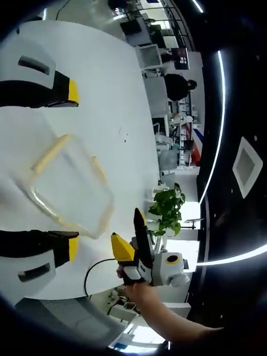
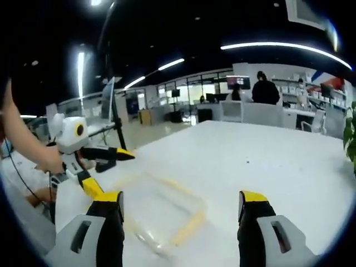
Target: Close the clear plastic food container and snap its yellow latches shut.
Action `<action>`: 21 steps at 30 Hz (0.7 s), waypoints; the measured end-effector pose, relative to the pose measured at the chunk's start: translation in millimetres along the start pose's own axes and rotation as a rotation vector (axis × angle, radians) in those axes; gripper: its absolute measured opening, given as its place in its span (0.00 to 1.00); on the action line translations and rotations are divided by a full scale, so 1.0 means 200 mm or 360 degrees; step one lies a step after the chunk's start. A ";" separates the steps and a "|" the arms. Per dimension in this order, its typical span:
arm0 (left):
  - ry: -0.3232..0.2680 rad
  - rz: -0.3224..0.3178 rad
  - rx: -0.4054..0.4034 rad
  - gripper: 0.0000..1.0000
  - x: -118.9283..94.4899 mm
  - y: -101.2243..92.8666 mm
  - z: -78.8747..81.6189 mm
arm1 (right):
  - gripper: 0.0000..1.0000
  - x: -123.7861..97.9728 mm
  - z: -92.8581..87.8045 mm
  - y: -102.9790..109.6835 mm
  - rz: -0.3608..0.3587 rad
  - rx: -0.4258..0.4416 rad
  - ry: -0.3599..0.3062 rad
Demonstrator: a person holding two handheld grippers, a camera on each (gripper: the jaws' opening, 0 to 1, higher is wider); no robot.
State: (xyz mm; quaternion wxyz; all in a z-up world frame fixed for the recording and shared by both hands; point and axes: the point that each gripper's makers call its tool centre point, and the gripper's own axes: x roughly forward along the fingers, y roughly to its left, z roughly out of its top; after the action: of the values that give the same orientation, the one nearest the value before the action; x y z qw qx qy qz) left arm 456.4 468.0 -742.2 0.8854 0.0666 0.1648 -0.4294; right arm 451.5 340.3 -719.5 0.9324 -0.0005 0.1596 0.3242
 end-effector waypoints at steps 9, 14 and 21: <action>0.0010 0.0050 -0.0037 0.92 -0.08 0.03 -0.04 | 0.85 -0.09 -0.04 0.00 -0.0021 0.0010 0.0028; 0.0022 0.0066 -0.0046 0.91 -0.12 0.03 -0.06 | 0.85 -0.14 -0.03 -0.02 -0.0041 0.0018 0.0023; 0.0009 0.0102 -0.0077 0.91 -0.18 0.04 -0.06 | 0.85 -0.20 -0.04 -0.01 -0.0064 0.0055 0.0012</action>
State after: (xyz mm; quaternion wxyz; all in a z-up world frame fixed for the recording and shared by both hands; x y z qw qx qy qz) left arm 439.0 501.9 -740.9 0.8997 0.0515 0.1754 -0.3964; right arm 421.6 313.4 -716.2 0.9380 0.0112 0.1686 0.3026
